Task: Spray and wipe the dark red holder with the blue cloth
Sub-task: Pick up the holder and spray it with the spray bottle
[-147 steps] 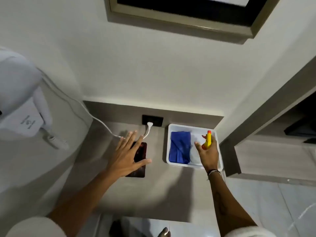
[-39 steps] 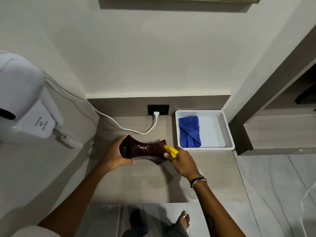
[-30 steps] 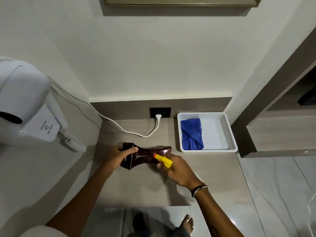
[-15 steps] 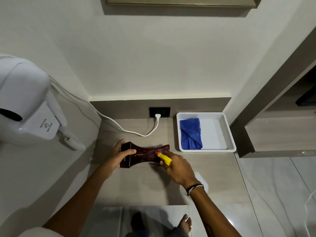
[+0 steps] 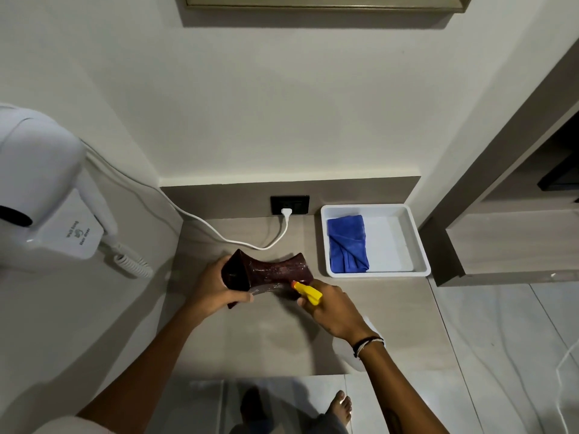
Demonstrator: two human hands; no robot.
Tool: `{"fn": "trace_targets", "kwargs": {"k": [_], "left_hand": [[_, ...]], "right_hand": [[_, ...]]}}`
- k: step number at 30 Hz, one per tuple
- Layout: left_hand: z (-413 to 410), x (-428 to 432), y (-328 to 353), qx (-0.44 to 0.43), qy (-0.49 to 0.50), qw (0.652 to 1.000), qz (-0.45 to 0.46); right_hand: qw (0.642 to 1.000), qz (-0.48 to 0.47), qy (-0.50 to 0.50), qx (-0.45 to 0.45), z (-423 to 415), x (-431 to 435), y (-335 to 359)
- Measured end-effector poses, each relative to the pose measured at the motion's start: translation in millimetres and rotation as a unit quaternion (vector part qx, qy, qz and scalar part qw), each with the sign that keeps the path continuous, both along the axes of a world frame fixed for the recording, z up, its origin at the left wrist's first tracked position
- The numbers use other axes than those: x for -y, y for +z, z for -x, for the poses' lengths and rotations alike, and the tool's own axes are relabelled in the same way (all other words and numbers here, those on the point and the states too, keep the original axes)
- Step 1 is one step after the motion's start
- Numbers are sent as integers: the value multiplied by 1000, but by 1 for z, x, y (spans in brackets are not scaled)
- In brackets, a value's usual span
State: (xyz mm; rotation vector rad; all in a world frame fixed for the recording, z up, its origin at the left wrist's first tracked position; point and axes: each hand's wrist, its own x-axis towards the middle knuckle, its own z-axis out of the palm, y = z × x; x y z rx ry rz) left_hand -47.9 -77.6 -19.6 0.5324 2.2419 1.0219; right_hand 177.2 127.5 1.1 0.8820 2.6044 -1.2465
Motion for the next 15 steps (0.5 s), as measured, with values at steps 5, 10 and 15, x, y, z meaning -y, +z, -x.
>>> {"fn": "trace_targets", "kwargs": {"k": [5, 10, 15], "left_hand": [[1, -8, 11, 58, 112, 991, 40], [1, -8, 9, 128, 165, 975, 74], [0, -7, 8, 142, 176, 971, 83]], "right_hand": [[997, 29, 41, -55, 7, 17, 13], [994, 3, 76, -77, 17, 32, 20], [996, -49, 69, -18, 20, 32, 11]]}}
